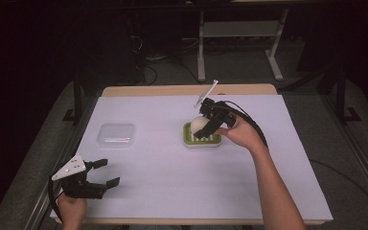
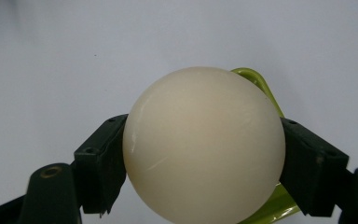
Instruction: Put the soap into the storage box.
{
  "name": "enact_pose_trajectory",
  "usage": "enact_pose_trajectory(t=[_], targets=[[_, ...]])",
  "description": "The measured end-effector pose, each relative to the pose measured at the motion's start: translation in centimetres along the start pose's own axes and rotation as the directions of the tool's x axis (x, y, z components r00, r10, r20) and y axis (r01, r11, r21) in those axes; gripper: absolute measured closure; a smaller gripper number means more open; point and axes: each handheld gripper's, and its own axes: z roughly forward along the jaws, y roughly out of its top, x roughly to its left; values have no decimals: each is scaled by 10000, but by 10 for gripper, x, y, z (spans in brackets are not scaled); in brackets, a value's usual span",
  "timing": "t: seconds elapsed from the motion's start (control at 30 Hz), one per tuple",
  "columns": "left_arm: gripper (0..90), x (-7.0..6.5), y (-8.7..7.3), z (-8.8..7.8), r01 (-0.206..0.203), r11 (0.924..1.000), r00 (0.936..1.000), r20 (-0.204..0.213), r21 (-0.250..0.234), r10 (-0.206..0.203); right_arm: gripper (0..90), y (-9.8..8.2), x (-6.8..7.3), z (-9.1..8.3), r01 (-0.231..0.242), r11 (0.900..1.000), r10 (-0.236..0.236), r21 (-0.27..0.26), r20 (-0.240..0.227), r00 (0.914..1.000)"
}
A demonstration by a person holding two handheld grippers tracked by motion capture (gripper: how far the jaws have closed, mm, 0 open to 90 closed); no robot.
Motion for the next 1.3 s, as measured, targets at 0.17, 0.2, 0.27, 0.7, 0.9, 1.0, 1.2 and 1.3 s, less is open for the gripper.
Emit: enact_pose_trajectory(t=[0.17,0.2,0.27,0.7,0.9,1.0,1.2,1.3], targets=[[131,0,0,0,23,10000,10000,-1,-2,-23,228,-1,-5,7,-243,9997,243,31,-25,9997],[131,0,0,0,11,10000,10000,-1,7,-11,229,-1,-5,8,-300,9995,300,44,6,9996],[131,0,0,0,38,10000,10000,11,-4,-38,228,-2,-7,11,-412,9991,412,106,19,9991],[131,0,-1,0,60,10000,10000,16,44,-60,229,-4,-15,19,-729,9973,726,132,236,9971],[131,0,-1,0,55,10000,10000,21,42,-55,228,-6,-19,23,-788,9967,784,175,267,9966],[131,1,-1,0,40,10000,10000,17,41,-41,229,-7,-21,25,-833,9962,826,232,303,9961],[131,1,0,0,51,10000,10000,22,31,-51,229,-8,-22,28,-909,9956,901,236,318,9954],[131,1,0,0,64,10000,10000,32,41,-64,229,-8,-23,30,-968,9949,960,272,302,9949]])
